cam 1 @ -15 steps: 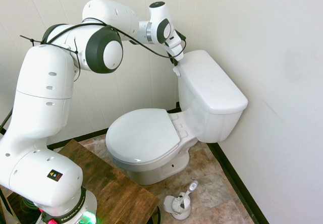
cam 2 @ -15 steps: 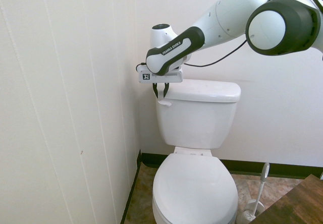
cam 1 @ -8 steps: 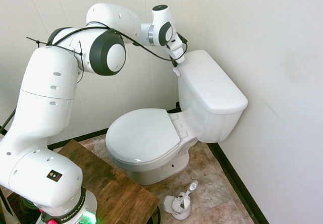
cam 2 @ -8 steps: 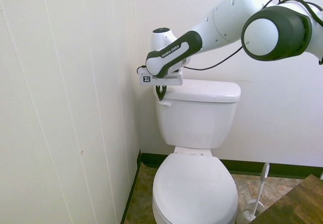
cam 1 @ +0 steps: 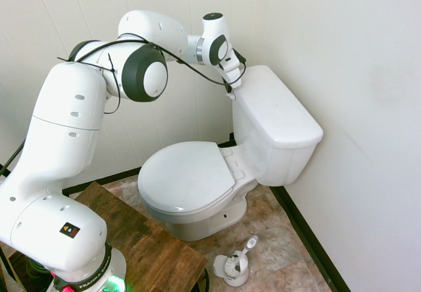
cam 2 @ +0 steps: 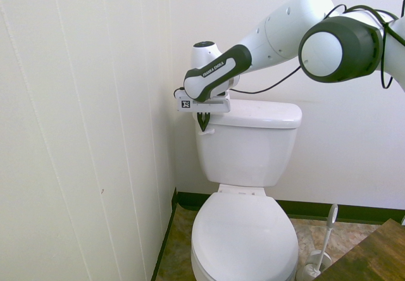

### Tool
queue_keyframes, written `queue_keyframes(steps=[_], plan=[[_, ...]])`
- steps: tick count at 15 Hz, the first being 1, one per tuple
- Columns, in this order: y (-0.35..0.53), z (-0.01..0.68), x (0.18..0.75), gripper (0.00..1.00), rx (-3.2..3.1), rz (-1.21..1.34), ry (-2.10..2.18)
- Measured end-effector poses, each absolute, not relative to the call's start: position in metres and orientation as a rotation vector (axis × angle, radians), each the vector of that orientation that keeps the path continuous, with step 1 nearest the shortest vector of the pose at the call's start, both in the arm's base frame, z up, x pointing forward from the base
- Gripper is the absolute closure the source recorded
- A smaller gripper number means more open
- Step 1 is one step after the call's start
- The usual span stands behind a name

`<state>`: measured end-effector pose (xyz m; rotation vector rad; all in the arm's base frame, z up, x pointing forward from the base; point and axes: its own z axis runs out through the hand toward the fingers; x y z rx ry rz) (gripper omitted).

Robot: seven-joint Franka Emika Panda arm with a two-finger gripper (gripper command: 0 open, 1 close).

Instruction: Flush the toilet

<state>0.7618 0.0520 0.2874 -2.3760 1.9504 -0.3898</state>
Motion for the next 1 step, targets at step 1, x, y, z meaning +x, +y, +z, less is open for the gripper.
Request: queue_keyframes(steps=[1], plan=[[0.0518,0.2864,0.7628,1.0,-2.372,-0.388,1.952]])
